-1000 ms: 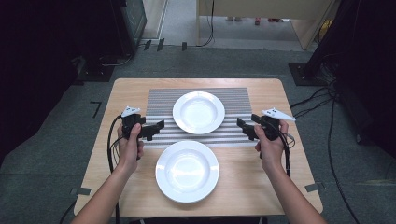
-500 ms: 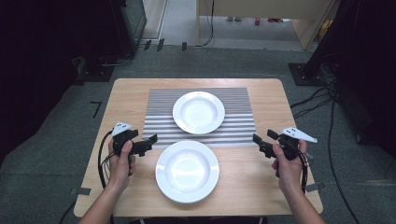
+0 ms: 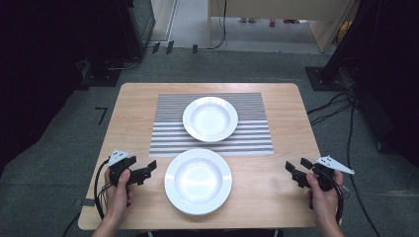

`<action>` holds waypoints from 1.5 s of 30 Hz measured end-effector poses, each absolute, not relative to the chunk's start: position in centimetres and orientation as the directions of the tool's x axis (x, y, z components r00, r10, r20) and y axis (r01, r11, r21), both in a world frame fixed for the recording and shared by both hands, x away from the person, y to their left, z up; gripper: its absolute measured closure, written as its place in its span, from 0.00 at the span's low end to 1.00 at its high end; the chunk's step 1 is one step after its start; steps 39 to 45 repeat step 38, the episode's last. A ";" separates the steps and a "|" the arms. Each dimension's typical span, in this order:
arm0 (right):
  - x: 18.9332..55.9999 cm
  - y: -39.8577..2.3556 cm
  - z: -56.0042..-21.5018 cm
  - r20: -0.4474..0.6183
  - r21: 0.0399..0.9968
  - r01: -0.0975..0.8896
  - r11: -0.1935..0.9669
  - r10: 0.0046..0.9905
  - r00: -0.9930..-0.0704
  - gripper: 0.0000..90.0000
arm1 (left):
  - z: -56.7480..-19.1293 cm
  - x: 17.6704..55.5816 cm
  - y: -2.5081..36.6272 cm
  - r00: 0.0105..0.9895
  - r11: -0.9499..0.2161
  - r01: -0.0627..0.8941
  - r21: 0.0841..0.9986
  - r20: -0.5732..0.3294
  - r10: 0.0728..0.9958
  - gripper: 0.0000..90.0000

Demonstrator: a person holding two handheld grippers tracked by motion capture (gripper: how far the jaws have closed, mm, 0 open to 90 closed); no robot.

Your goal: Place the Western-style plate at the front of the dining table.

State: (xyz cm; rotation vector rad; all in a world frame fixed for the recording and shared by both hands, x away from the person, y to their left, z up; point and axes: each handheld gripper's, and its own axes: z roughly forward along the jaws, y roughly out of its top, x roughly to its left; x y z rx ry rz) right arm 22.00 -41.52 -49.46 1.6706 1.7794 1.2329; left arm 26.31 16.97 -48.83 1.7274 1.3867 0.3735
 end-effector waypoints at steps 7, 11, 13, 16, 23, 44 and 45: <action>19.6 -43.7 -51.1 0.228 0.785 0.614 -0.083 0.960 -0.163 0.31 | -49.6 24.6 18.9 0.298 -0.016 0.643 0.766 -0.230 0.926 0.13; 18.4 -44.5 -51.6 0.189 0.779 0.624 -0.060 0.972 -0.143 0.31 | -50.2 23.7 19.6 0.280 -0.031 0.651 0.759 -0.202 0.938 0.13; 17.9 -44.7 -51.9 0.140 0.772 0.635 -0.031 0.982 -0.123 0.31 | -50.3 23.2 20.2 0.267 -0.027 0.653 0.757 -0.197 0.943 0.13; 17.4 -45.0 -52.3 0.133 0.756 0.654 -0.029 0.985 -0.110 0.31 | -50.5 22.4 21.1 0.243 -0.032 0.652 0.758 -0.169 0.955 0.13; 16.7 -44.6 -52.4 0.093 0.751 0.660 -0.002 0.990 -0.103 0.29 | -51.2 21.0 23.3 0.194 -0.056 0.657 0.752 -0.097 0.976 0.13; 16.7 -44.0 -53.1 0.031 0.766 0.641 0.054 0.992 -0.120 0.11 | -51.9 20.9 22.7 0.224 -0.155 0.668 0.728 0.001 0.974 0.11; 16.7 -44.0 -53.1 0.031 0.766 0.641 0.054 0.992 -0.120 0.11 | -51.9 20.9 22.7 0.224 -0.155 0.668 0.728 0.001 0.974 0.11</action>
